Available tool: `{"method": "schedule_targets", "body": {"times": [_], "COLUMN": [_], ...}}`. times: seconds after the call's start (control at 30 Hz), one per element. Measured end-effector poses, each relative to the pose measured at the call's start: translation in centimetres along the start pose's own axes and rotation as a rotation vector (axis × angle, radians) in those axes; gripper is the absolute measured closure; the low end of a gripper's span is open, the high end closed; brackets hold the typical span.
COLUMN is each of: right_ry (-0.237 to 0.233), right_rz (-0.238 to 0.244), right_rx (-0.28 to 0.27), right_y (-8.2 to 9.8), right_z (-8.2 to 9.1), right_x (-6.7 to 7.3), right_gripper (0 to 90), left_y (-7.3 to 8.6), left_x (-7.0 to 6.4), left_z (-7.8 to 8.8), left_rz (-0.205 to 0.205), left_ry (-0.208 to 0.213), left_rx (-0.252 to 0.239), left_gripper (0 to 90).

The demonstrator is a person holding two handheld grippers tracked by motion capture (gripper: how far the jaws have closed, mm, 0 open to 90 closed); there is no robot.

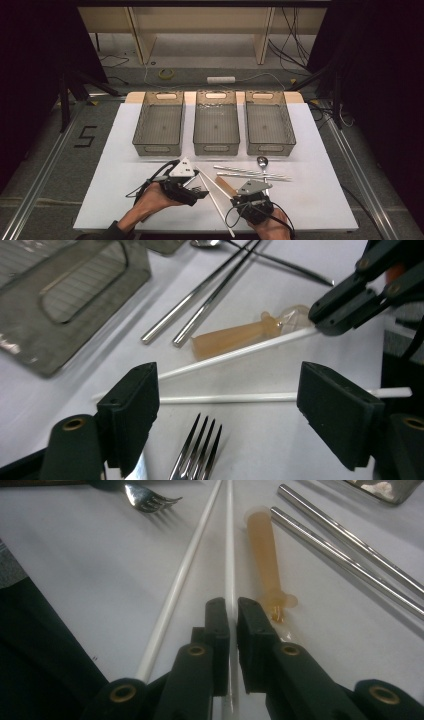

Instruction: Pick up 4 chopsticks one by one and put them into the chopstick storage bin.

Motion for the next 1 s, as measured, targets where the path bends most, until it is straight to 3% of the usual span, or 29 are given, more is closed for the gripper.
{"method": "schedule_targets", "body": {"times": [0.03,0.23,0.4,0.8,1.0], "right_ry": [-0.002,-0.011,-0.019,-0.025,-0.026], "right_rz": [0.006,0.010,0.019,0.054,0.064], "right_rx": [0.005,0.017,0.026,0.044,0.050], "right_y": [-0.1,-0.3,-0.6,-1.2,-1.2], "right_z": [0.1,0.7,0.8,1.3,1.4], "right_x": [0.0,-0.2,-0.2,0.4,0.6], "right_gripper": [84.5,84.5,84.6,84.6,84.6], "left_y": [-0.1,-0.8,-1.5,-1.9,-1.8], "left_x": [-0.1,-0.8,-1.1,-1.6,-2.0], "left_z": [-0.3,-2.0,-2.9,-4.1,-4.5], "left_rz": [-0.035,-0.113,-0.132,-0.219,-0.263], "left_ry": [-0.005,0.011,0.045,0.070,0.062], "left_rx": [0.012,0.045,0.050,0.076,0.094], "left_gripper": [25.7,28.7,34.7,43.1,50.5]}}
Point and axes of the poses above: each handheld gripper's, and its own axes: z roughly backward along the jaws, y roughly out of its underside, x roughly to its left, the point moved 1 cm from there along -z, roughly forward along the jaws, and after that the axes turned 13 degrees about -y, right-handed, at the moved point
